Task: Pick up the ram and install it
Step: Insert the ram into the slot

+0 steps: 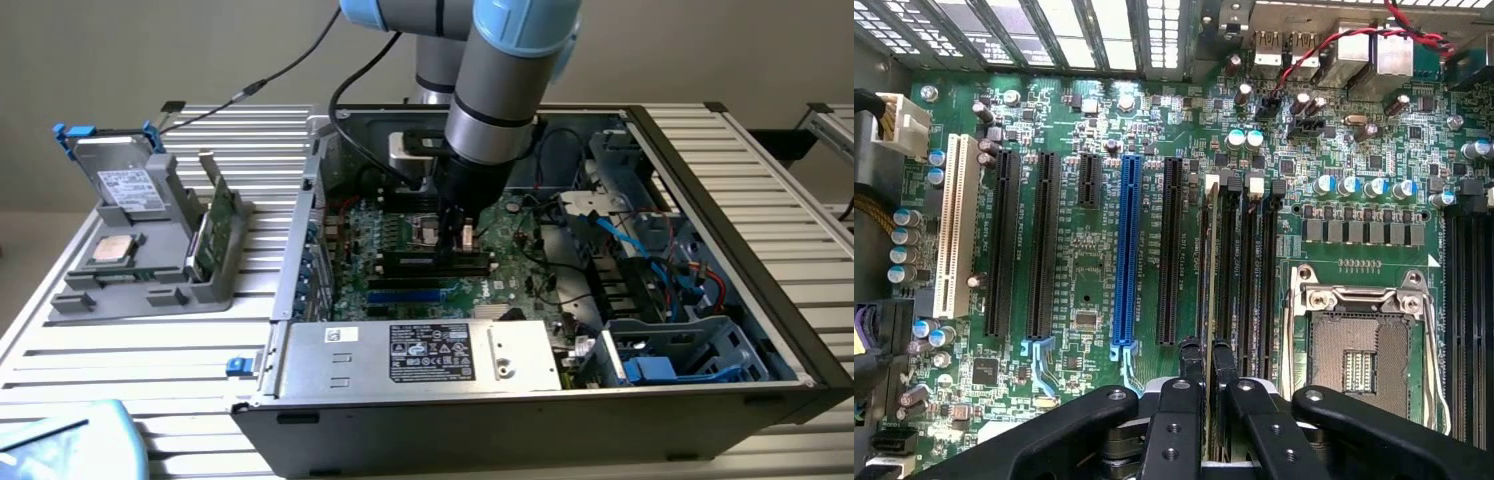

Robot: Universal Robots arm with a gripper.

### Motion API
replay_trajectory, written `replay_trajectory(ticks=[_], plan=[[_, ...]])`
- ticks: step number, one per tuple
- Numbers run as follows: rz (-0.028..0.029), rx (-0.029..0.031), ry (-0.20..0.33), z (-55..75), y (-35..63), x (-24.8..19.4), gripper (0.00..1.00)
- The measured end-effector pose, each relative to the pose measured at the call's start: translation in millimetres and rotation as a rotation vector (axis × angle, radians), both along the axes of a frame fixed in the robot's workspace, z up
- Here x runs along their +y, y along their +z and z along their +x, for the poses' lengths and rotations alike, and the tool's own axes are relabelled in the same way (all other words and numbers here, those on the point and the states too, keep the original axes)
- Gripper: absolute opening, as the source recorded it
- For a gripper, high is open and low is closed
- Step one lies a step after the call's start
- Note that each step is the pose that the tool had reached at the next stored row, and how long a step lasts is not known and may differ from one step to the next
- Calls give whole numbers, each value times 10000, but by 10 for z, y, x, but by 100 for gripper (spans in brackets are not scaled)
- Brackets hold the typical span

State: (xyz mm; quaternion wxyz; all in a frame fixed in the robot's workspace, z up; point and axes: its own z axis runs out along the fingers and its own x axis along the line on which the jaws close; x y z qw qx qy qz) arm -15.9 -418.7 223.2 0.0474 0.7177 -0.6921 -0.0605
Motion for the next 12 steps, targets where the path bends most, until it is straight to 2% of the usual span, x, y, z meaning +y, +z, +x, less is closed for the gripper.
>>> replay_trajectory(ticks=[12], plan=[[2,-1,-2,12,-4,2,15]])
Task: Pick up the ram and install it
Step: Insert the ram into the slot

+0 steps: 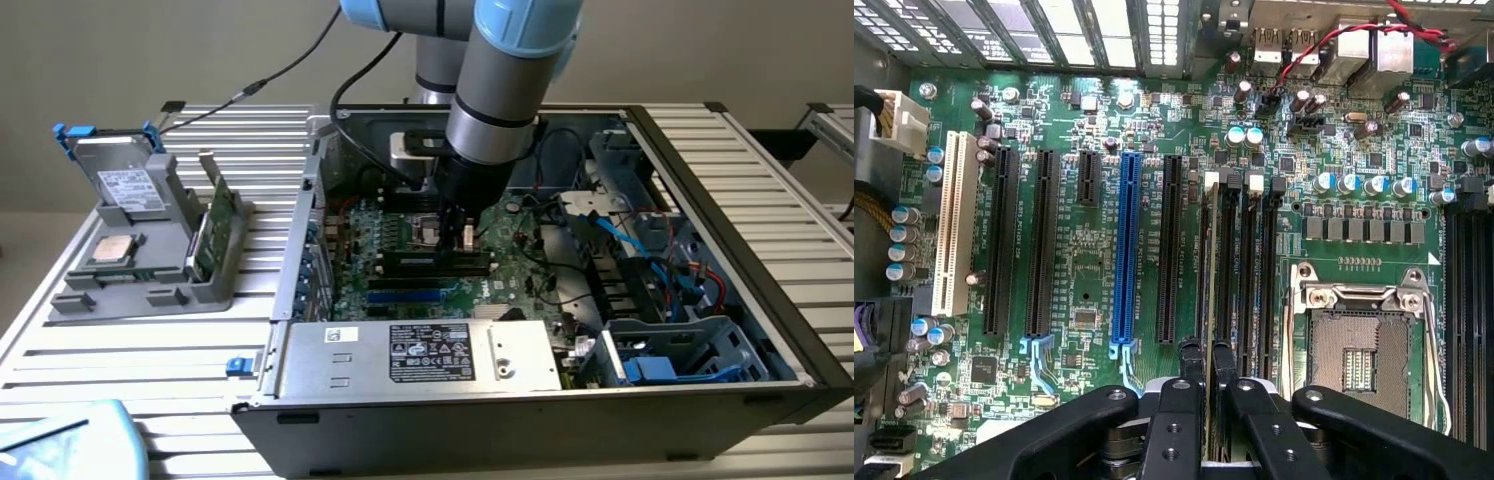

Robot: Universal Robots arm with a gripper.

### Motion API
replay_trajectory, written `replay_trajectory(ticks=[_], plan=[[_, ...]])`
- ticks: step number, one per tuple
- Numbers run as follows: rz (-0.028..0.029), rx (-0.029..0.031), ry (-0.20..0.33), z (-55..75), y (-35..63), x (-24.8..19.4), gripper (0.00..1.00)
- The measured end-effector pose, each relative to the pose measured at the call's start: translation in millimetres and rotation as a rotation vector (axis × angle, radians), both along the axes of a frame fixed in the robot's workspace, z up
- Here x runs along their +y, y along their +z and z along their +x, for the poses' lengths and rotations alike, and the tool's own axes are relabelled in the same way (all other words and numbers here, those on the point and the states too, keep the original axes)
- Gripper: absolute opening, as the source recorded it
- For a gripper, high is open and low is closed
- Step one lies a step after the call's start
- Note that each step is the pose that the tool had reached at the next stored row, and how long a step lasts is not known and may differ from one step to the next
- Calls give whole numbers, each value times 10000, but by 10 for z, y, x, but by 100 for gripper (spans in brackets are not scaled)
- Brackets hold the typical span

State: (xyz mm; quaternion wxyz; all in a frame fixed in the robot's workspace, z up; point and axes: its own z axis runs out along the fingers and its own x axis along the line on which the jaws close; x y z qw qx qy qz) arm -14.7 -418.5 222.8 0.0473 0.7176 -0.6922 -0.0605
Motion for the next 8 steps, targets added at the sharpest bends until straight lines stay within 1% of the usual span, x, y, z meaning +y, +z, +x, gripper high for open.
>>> replay_trajectory(ticks=[8], plan=[[3,-1,1,8,-8,1,15]])
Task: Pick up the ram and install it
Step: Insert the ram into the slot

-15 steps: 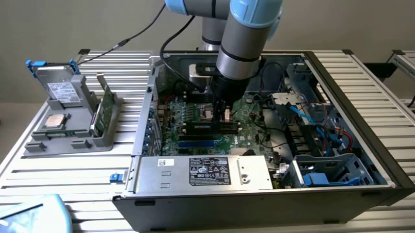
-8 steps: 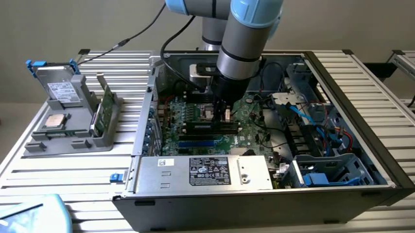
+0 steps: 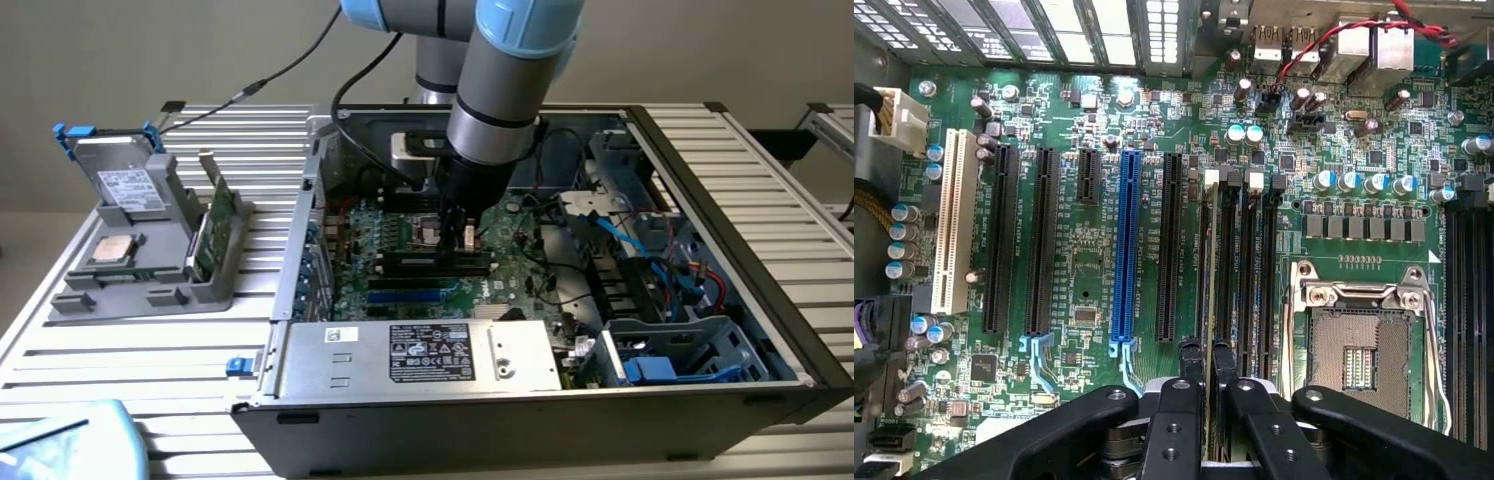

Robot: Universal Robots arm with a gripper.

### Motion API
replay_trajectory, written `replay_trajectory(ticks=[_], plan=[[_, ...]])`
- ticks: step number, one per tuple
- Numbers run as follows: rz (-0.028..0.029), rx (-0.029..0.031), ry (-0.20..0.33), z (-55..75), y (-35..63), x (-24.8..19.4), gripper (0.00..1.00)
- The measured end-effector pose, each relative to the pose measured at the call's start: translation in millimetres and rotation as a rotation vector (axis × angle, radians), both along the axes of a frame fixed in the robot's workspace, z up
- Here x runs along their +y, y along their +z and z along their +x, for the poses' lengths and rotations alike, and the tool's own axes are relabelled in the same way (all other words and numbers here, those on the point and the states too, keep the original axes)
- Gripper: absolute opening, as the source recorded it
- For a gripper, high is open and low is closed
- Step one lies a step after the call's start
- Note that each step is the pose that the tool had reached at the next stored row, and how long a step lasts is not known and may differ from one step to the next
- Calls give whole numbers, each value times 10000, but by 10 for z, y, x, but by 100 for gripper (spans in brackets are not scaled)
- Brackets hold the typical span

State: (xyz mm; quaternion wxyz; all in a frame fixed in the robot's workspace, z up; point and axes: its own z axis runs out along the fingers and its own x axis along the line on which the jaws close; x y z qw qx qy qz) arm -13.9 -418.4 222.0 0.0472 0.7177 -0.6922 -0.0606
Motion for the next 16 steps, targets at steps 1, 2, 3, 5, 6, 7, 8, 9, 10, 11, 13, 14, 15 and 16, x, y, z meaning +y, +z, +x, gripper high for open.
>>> replay_trajectory(ticks=[1,2,3,5,6,7,8,9,10,11,13,14,15,16], plan=[[0,0,0,0,-3,0,15],[-3,1,0,0,-5,0,15],[-5,1,0,0,-6,0,15],[-4,1,1,0,-8,0,15],[-3,1,1,0,-10,0,15],[-1,0,1,0,-13,0,15],[0,0,1,0,-17,0,15],[-2,0,0,0,-19,0,15],[-4,1,1,0,-19,0,15],[-6,2,1,0,-20,0,15],[-3,1,1,0,-23,1,15],[-3,1,1,0,-24,1,15],[-3,1,1,0,-25,1,15],[-1,1,1,0,-28,3,15]])
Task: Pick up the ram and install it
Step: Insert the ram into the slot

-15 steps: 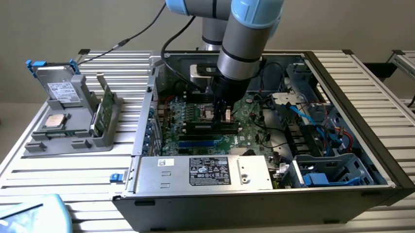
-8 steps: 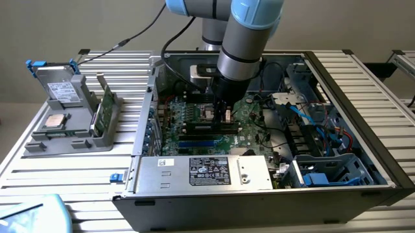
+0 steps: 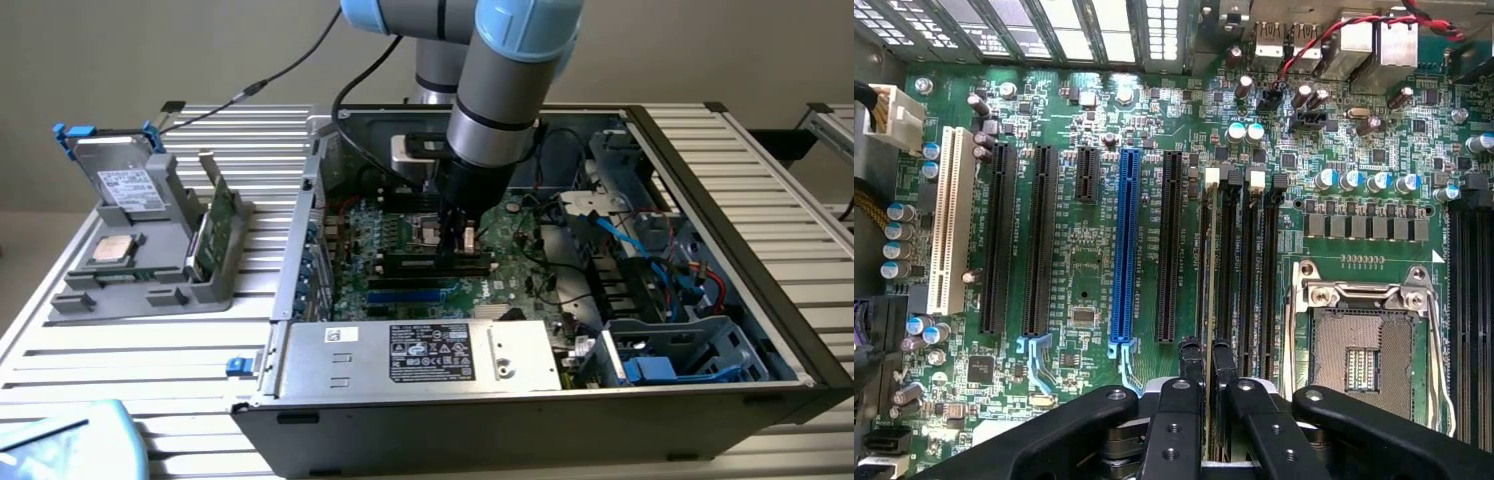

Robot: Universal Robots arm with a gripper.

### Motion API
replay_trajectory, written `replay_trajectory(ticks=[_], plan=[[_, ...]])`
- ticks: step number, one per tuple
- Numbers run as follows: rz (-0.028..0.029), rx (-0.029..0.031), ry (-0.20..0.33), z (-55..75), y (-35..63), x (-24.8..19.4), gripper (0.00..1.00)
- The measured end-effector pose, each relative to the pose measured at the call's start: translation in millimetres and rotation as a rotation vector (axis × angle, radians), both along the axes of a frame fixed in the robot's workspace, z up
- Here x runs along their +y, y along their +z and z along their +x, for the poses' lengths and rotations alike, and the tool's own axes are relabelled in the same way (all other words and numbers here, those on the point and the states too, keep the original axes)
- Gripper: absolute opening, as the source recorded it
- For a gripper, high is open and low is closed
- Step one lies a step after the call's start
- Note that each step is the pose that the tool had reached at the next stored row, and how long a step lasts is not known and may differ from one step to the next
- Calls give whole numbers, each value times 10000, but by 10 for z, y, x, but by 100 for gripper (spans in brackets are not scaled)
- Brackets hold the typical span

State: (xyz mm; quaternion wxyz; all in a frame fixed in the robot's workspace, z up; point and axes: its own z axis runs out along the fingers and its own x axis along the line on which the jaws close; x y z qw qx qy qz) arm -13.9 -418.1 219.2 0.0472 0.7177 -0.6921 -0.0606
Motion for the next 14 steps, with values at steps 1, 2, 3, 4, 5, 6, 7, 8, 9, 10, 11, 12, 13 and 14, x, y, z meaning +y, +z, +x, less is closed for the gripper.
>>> replay_trajectory(ticks=[1,2,3,4,5,6,7,8,9,10,11,12,13,14], plan=[[0,0,0,0,-2,1,15],[-1,0,-1,0,-5,2,15],[-1,0,-3,0,-7,3,15],[-2,0,-5,0,-9,4,15],[-3,0,-9,0,-11,6,15],[-4,1,-11,0,-11,6,15],[-3,1,-16,0,-13,7,15],[-2,0,-20,0,-15,8,15],[-2,0,-27,0,-16,9,15],[-1,0,-33,0,-18,11,15],[-2,1,-41,0,-20,12,15],[-2,2,-51,0,-22,12,15],[-3,3,-62,0,-23,12,15],[-4,7,-73,-1,-23,13,15]])
